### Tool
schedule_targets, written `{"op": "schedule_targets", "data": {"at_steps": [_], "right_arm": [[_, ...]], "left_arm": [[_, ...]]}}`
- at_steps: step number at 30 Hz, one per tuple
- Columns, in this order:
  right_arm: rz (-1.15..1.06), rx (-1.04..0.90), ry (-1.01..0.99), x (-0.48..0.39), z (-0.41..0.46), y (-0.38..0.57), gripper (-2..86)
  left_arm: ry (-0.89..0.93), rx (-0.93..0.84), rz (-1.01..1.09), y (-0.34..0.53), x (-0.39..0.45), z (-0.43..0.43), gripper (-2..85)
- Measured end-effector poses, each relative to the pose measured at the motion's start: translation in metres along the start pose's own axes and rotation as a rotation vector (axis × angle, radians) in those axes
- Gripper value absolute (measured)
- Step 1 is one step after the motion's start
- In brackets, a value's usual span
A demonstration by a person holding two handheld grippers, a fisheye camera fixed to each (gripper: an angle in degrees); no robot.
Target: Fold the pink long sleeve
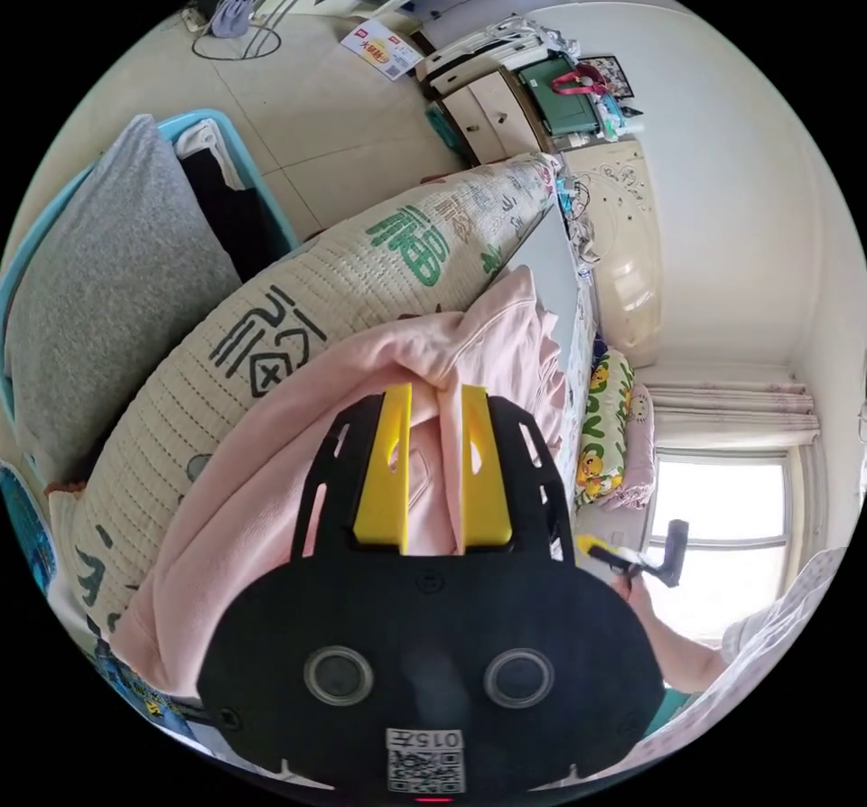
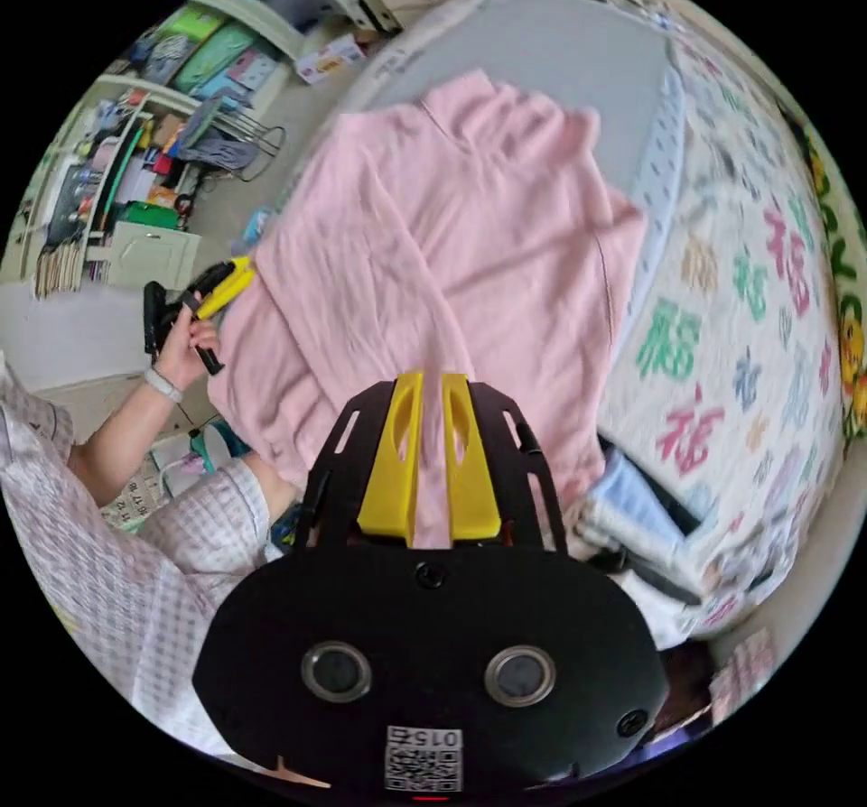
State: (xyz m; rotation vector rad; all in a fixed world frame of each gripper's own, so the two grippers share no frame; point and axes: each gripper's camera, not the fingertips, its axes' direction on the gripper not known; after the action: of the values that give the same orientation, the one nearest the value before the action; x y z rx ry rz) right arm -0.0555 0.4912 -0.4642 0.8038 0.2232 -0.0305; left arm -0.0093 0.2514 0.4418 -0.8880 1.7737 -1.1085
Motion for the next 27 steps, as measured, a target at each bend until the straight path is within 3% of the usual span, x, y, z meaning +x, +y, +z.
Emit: {"op": "schedule_targets", "data": {"at_steps": [5, 11, 15, 20, 23, 27], "right_arm": [[-0.125, 0.12, -0.125, -0.034, 0.03, -0.164, 11.4], [-0.131, 0.064, -0.138, -0.063, 0.078, -0.298, 9.4], [-0.131, -0.073, -0.078, -0.065, 0.102, -0.34, 4.4], [-0.205, -0.027, 0.017, -0.089, 0.109, -0.379, 3.6], [-0.227, -0.069, 0.074, -0.092, 0.13, -0.392, 4.5], [-0.184, 0.056, -0.02, -0.068, 0.102, -0.366, 6.6]], "left_arm": [[0.123, -0.049, -0.042, -0.026, -0.006, 0.024, 9.0], [0.177, -0.051, -0.055, -0.051, -0.012, 0.028, 3.6], [0.232, -0.037, -0.06, -0.064, -0.015, 0.029, 1.6], [0.194, 0.104, -0.084, -0.088, -0.009, 0.021, 1.6], [0.092, 0.031, -0.074, -0.104, 0.001, 0.043, 3.2], [0.049, 0.005, -0.013, -0.107, 0.029, 0.044, 6.2]]}}
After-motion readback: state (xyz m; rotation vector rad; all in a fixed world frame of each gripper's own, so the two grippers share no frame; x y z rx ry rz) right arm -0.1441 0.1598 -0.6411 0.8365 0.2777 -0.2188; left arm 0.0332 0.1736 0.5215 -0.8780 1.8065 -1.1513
